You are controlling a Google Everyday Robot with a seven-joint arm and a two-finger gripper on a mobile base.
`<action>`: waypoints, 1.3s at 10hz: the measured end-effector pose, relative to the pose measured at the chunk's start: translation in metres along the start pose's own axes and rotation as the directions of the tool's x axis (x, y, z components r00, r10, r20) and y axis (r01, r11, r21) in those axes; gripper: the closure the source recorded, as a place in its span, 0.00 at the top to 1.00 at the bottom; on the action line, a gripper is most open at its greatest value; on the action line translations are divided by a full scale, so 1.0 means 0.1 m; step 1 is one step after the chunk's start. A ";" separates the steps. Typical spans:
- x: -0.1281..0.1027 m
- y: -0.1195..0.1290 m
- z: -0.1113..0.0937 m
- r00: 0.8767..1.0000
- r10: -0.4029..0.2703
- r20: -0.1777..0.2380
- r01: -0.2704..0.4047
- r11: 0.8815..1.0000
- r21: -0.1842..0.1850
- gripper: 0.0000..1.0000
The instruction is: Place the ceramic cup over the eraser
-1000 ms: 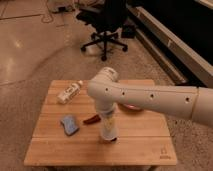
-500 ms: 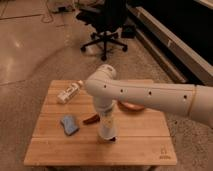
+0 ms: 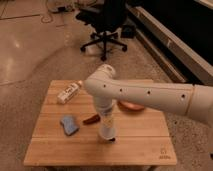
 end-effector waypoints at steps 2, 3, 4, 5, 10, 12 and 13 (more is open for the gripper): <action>-0.02 0.01 0.02 0.999 -0.019 -0.026 0.018 1.000 -0.009 0.45; -0.01 0.00 0.04 0.999 -0.027 -0.037 0.026 1.000 -0.012 0.53; 0.05 0.02 0.07 0.999 -0.024 -0.046 0.023 1.000 -0.014 0.62; 0.11 0.05 0.11 0.999 -0.016 -0.051 0.015 1.000 -0.023 0.73; 0.23 0.12 0.22 0.998 0.006 -0.068 -0.008 0.999 -0.043 0.80; 0.23 0.12 0.22 0.998 0.005 -0.055 -0.007 1.000 -0.026 0.80; 0.23 0.12 0.21 0.999 0.004 -0.034 -0.005 1.000 -0.017 0.80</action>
